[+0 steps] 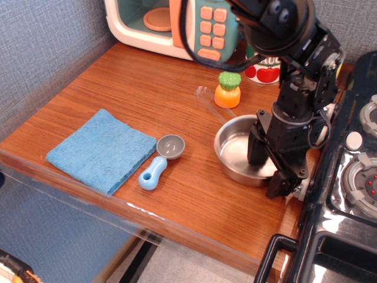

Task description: Move bowl to just below microwave

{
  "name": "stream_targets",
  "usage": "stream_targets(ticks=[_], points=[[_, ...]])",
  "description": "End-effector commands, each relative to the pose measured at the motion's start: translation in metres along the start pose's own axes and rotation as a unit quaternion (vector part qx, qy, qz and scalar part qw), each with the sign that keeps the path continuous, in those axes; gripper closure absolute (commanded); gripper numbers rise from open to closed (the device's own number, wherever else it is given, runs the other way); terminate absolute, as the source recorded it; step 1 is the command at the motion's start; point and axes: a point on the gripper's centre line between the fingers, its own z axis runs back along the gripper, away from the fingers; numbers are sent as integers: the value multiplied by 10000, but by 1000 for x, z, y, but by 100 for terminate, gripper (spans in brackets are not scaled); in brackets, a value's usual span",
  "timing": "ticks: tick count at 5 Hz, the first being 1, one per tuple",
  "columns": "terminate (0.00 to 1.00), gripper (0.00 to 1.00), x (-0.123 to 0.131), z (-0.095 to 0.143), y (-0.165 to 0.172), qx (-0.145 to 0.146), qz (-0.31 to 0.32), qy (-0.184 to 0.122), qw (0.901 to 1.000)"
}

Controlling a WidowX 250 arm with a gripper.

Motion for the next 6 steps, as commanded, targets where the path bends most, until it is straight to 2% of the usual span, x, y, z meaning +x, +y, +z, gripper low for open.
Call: stream_targets(ticks=[1,3,4,5,6], points=[[0,100,-8,7,-12,76,-30,-168,9998],[0,100,-11,23,-14,-10,-38,-414,9991],[0,100,-14,41,-14,-38,92,-668,9977],[0,100,-23,72,-9,53,505,-1044,9932],[0,100,-49,108,13,305,1166,-1364,9833]])
